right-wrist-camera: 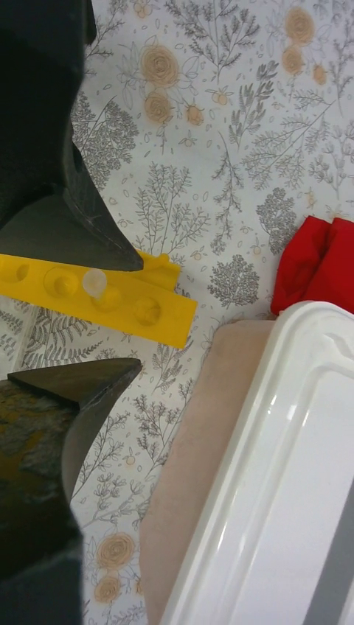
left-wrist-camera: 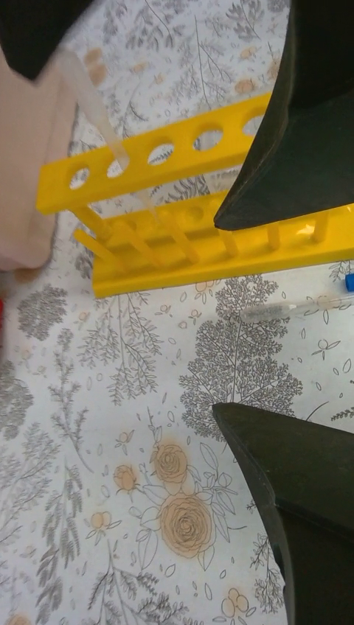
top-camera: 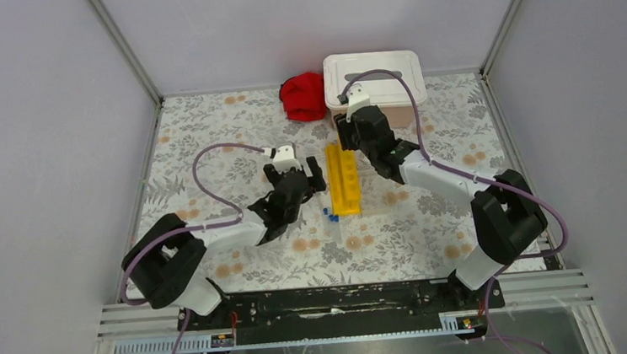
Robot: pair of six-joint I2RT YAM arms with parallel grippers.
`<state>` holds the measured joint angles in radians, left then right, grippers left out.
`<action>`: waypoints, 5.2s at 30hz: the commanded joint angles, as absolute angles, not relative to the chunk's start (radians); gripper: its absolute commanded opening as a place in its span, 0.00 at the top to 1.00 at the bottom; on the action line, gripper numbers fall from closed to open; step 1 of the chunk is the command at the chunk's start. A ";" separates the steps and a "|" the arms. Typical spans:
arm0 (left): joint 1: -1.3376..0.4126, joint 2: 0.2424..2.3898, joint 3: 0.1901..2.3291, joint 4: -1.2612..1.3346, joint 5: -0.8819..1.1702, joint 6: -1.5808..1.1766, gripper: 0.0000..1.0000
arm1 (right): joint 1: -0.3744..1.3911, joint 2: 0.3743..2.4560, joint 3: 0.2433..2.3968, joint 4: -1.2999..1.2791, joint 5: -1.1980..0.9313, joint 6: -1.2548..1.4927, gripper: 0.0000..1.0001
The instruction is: Organize the chemistry lab equipment
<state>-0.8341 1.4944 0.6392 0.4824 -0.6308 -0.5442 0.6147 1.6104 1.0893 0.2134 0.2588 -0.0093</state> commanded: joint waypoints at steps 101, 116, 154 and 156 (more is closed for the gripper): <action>-0.959 1.166 0.737 0.223 -0.347 -0.245 0.90 | 0.639 1.101 0.922 -0.009 -0.166 0.406 0.36; -1.032 1.221 0.804 0.239 -0.359 -0.159 0.90 | 0.699 1.117 0.862 0.063 -0.174 0.480 0.36; -1.065 1.167 0.769 0.258 -0.482 -0.175 0.64 | 0.707 1.134 0.812 0.142 -0.178 0.529 0.89; -1.065 1.162 0.770 0.240 -0.489 -0.186 0.52 | 0.706 1.137 0.822 0.145 -0.175 0.521 0.89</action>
<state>-1.0607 1.1965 0.7704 0.1894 -0.4282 -0.1699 0.6987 1.1431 0.8104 0.1184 -0.1745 0.5327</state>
